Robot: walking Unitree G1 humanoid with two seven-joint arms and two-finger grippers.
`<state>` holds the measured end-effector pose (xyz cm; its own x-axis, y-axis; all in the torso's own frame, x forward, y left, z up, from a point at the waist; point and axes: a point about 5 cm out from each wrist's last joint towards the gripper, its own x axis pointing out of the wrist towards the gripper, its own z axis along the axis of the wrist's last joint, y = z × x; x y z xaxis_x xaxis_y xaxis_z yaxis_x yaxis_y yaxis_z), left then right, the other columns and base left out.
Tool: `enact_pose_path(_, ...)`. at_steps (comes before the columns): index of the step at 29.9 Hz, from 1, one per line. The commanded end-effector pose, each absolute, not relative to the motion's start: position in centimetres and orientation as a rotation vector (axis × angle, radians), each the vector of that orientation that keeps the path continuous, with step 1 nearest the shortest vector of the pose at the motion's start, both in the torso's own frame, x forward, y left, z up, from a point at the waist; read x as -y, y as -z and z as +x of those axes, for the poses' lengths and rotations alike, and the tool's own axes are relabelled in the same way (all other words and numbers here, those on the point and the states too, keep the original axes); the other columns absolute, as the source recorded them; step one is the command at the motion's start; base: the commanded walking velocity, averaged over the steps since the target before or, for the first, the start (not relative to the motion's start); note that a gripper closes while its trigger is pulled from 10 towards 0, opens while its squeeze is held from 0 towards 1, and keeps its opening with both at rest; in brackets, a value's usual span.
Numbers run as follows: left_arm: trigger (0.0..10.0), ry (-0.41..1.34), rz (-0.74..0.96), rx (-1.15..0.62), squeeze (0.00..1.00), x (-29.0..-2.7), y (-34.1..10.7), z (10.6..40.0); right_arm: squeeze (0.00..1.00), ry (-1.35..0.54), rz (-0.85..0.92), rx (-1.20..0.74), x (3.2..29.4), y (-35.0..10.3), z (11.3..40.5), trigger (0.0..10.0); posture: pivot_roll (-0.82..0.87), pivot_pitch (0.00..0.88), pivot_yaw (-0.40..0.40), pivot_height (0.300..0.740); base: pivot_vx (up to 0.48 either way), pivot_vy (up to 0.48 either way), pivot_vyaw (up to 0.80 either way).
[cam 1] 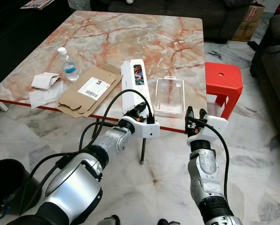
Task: Picking trash to rubbish bin
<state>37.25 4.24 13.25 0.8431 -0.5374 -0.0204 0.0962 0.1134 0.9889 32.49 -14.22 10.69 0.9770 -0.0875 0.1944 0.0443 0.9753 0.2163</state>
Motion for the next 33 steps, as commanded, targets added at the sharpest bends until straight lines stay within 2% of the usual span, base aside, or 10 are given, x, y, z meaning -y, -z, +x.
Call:
enact_pose_path(1, 0.0, 0.496, 1.405, 0.347, 0.0, -4.8, -12.5, 37.1, 0.0, 0.073, 0.216, 0.206, 14.1, -10.6, 32.4, 10.0, 0.07, 0.106, 0.024, 0.74, 0.0, 0.0, 0.0)
enact_pose_path(21, 0.0, 0.459, 1.389, 0.316, 0.0, -5.6, -12.5, 37.3, 0.0, 0.069, 0.218, 0.202, 14.1, -10.7, 32.6, 10.0, 0.08, 0.121, 0.012, 0.74, 0.0, 0.0, 0.0)
enact_pose_path(26, 0.0, 0.353, 1.336, 0.403, 0.0, -5.9, -14.0, 37.8, 0.0, 0.071, 0.219, 0.202, 14.1, -10.7, 32.6, 10.0, 0.09, 0.123, 0.012, 0.74, 0.0, 0.0, 0.0)
enact_pose_path(27, 0.6, 0.292, 1.315, 0.432, 0.0, -6.3, -14.8, 38.1, 0.0, 0.071, 0.22, 0.201, 14.1, -10.7, 32.6, 10.0, 0.09, 0.123, 0.01, 0.74, 0.0, 0.0, 0.0)
enact_pose_path(28, 0.6, 0.275, 1.309, 0.44, 0.0, -6.4, -15.0, 38.2, 0.0, 0.071, 0.22, 0.201, 14.1, -10.7, 32.7, 10.0, 0.09, 0.123, 0.01, 0.74, 0.0, 0.0, 0.0)
enact_pose_path(29, 9.5, 0.251, 1.3, 0.455, 0.0, -6.5, -15.3, 38.3, 0.0, 0.07, 0.22, 0.201, 14.1, -10.7, 32.7, 10.0, 0.09, 0.123, 0.01, 0.74, 0.0, 0.0, 0.0)
enact_pose_path(30, 10.0, 0.237, 1.292, 0.464, 0.0, -6.6, -15.5, 38.3, 0.0, 0.069, 0.221, 0.202, 14.1, -10.7, 32.7, 10.0, 0.09, 0.123, 0.01, 0.74, 0.0, 0.0, 0.0)
enact_pose_path(33, 10.0, 0.184, 1.269, 0.526, 0.0, -6.8, -16.8, 38.6, 0.0, 0.065, 0.221, 0.205, 13.9, -10.9, 32.8, 10.0, 0.1, 0.123, 0.01, 0.74, 0.0, 0.0, 0.0)
